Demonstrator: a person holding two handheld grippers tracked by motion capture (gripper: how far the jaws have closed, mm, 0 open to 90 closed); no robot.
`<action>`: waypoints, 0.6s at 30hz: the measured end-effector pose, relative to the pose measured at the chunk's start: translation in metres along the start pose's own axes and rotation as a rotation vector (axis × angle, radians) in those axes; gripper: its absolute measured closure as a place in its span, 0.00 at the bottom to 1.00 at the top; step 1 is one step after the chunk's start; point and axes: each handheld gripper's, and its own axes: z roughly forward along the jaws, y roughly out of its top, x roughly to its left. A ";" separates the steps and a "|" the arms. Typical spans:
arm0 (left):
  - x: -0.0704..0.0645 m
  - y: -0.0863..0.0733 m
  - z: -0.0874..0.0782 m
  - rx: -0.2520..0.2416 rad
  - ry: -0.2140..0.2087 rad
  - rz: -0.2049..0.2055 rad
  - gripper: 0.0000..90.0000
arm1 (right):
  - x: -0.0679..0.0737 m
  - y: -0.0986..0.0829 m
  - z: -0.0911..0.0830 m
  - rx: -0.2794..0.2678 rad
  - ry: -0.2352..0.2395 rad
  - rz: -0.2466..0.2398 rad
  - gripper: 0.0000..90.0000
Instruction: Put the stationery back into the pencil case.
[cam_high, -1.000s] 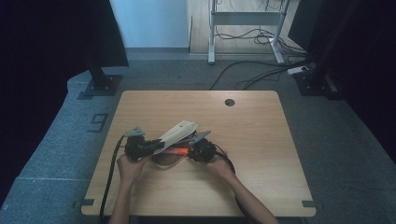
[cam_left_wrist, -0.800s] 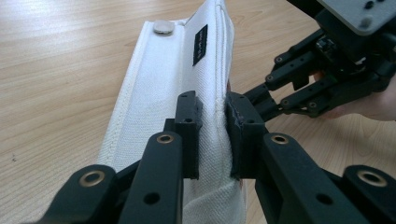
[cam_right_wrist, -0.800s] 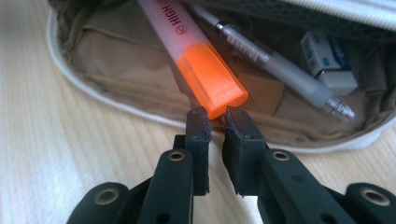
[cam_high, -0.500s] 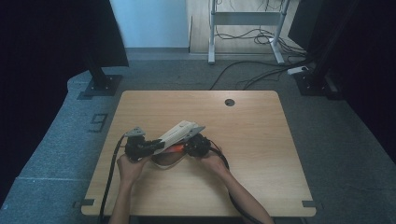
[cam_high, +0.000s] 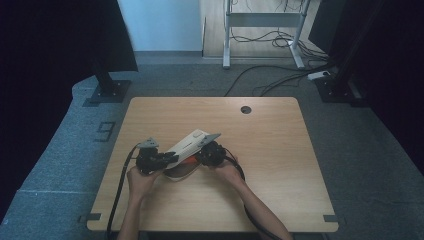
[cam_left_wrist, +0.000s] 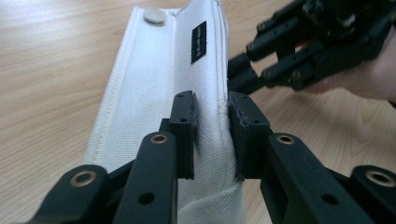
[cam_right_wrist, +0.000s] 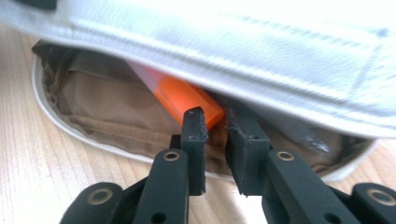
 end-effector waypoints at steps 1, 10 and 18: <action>-0.001 0.000 0.001 0.007 0.000 0.006 0.80 | -0.001 0.000 -0.001 -0.007 -0.008 0.000 0.82; -0.004 -0.002 0.007 0.043 -0.028 0.039 0.70 | -0.010 -0.006 -0.013 -0.031 -0.031 0.026 0.76; -0.008 0.002 -0.003 -0.006 0.014 0.060 0.52 | -0.012 -0.011 -0.021 -0.042 -0.041 0.034 0.73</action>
